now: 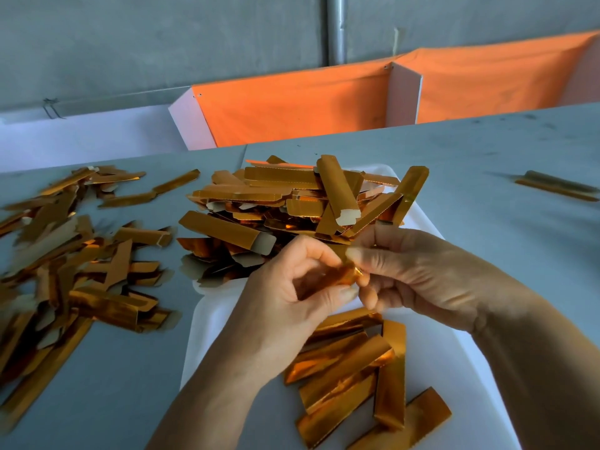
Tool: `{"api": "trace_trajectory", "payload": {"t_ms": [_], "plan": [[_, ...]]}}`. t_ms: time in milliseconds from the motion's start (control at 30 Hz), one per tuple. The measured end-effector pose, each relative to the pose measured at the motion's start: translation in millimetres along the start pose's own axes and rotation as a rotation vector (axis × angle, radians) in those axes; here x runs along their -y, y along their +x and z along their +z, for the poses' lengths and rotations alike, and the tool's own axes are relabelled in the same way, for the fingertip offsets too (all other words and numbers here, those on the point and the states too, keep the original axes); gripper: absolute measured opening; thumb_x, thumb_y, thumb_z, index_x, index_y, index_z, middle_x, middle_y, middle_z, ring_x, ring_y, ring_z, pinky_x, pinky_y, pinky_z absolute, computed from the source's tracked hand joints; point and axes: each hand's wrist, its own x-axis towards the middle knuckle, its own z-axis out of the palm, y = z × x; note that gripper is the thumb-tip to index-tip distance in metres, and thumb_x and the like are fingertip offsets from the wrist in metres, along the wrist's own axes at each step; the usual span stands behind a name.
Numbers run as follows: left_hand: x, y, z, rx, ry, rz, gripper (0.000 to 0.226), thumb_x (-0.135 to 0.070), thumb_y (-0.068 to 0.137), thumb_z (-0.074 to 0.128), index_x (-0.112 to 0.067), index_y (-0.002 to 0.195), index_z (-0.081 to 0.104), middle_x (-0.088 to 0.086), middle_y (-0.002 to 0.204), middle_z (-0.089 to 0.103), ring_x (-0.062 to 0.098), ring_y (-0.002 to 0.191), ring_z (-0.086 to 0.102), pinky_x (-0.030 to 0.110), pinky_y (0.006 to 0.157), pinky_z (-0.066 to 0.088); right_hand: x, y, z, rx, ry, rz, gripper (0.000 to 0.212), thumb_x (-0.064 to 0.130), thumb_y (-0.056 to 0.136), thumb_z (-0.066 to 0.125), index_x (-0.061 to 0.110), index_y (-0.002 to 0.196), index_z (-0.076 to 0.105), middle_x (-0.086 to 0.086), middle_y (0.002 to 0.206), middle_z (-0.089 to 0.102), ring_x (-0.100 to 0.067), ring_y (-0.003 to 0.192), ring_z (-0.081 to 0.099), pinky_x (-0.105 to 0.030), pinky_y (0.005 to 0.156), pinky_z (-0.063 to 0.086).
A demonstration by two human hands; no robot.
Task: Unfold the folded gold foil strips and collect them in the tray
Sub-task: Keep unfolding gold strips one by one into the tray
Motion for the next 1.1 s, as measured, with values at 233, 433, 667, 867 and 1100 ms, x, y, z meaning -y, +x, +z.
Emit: {"api": "trace_trajectory", "payload": {"t_ms": [233, 433, 667, 867, 1100], "plan": [[3.8, -0.8, 7.8, 0.043, 0.33, -0.096, 0.048, -0.072, 0.067, 0.05, -0.031, 0.09, 0.06, -0.015, 0.086, 0.068, -0.006, 0.082, 0.062, 0.015, 0.069, 0.052, -1.7, 1.9, 2.6, -0.281, -0.33, -0.124, 0.029, 0.039, 0.08, 0.064, 0.011, 0.09, 0.064, 0.002, 0.057, 0.061, -0.01, 0.051, 0.058, -0.021, 0.053, 0.048], [4.5, 2.7, 6.9, -0.4, 0.394, 0.027, 0.042, -0.055, 0.084, 0.043, -0.019, 0.069, 0.057, -0.004, 0.063, 0.065, 0.007, 0.063, 0.062, 0.028, 0.066, 0.047, -10.6, 18.0, 10.4, -0.689, -0.797, -0.483, 0.056, 0.063, 0.08, 0.039, 0.032, 0.122, 0.06, -0.001, 0.136, 0.049, -0.02, 0.121, 0.049, -0.029, 0.089, 0.047], [3.3, 3.6, 12.7, -0.328, 0.454, 0.029, 0.02, -0.039, 0.089, 0.053, -0.024, 0.078, 0.059, -0.011, 0.072, 0.065, -0.001, 0.07, 0.062, 0.01, 0.062, 0.048, -21.8, 41.4, 22.7, -0.501, -1.353, -0.205, 0.072, 0.067, 0.079, 0.015, 0.036, 0.139, 0.041, 0.003, 0.156, 0.018, -0.025, 0.137, 0.031, -0.041, 0.106, 0.034], [0.6, 4.2, 10.1, -0.329, 0.453, 0.055, 0.017, -0.036, 0.089, 0.053, -0.023, 0.079, 0.059, -0.012, 0.073, 0.063, -0.005, 0.082, 0.057, 0.005, 0.06, 0.043, -14.5, 36.9, 8.6, -0.855, -0.8, -0.502, 0.022, 0.03, 0.09, 0.062, 0.018, 0.106, 0.071, 0.005, 0.128, 0.059, -0.009, 0.104, 0.061, -0.01, 0.076, 0.041], [2.7, 5.2, 9.9, -0.336, 0.438, 0.043, 0.013, -0.022, 0.092, 0.056, -0.022, 0.101, 0.065, -0.011, 0.091, 0.066, 0.0, 0.084, 0.062, 0.001, 0.068, 0.044, -14.0, 29.3, 0.0, -0.721, -0.806, -0.34, 0.039, 0.045, 0.087, 0.06, 0.036, 0.125, 0.057, 0.007, 0.13, 0.051, -0.012, 0.111, 0.051, -0.014, 0.081, 0.045]]}}
